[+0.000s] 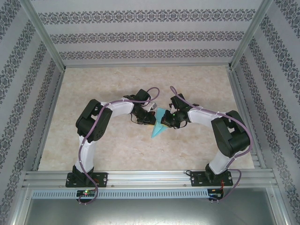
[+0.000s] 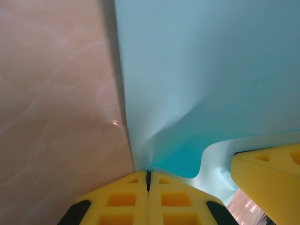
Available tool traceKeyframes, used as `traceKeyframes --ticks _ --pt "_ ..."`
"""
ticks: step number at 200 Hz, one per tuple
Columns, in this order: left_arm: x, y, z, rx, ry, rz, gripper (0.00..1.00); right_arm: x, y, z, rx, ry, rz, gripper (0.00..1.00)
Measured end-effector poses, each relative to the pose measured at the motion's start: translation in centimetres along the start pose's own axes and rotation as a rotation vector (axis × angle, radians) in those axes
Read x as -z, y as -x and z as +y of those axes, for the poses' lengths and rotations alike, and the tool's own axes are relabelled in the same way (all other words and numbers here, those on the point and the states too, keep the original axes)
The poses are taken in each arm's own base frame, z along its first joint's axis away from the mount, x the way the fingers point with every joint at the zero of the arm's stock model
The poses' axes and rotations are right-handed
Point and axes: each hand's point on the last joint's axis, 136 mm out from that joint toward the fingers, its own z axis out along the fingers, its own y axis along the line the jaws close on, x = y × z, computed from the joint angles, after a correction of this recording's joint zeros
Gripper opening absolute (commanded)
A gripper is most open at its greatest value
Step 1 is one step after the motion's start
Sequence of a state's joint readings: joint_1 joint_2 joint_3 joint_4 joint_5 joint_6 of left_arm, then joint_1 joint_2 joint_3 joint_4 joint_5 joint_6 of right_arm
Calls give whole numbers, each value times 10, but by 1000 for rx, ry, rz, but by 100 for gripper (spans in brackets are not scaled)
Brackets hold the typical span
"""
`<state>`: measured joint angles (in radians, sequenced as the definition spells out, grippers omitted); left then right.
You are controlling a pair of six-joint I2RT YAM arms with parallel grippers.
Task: Fold a paper plane with a square sheet of paper (pick it up from the middle)
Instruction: Third fold the triangle at the center of the table, then fourth fold the wing at the center of the table.
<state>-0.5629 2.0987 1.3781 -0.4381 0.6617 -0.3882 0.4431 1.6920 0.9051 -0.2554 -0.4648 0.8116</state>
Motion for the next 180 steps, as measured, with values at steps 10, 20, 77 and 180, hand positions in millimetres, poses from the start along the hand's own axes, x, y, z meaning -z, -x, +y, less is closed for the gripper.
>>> traceKeyframes --ticks 10,20,77,180 --pt "0 0 0 0 0 1 7 0 0 0 -1 -1 0 12" --pt "0 0 0 -2 1 1 7 1 -1 0 -2 -1 0 16" --pt "0 0 0 -2 3 7 7 8 -13 0 -7 66 -18 26" --pt "0 0 0 -7 4 11 7 -8 -23 -10 -29 38 12 10"
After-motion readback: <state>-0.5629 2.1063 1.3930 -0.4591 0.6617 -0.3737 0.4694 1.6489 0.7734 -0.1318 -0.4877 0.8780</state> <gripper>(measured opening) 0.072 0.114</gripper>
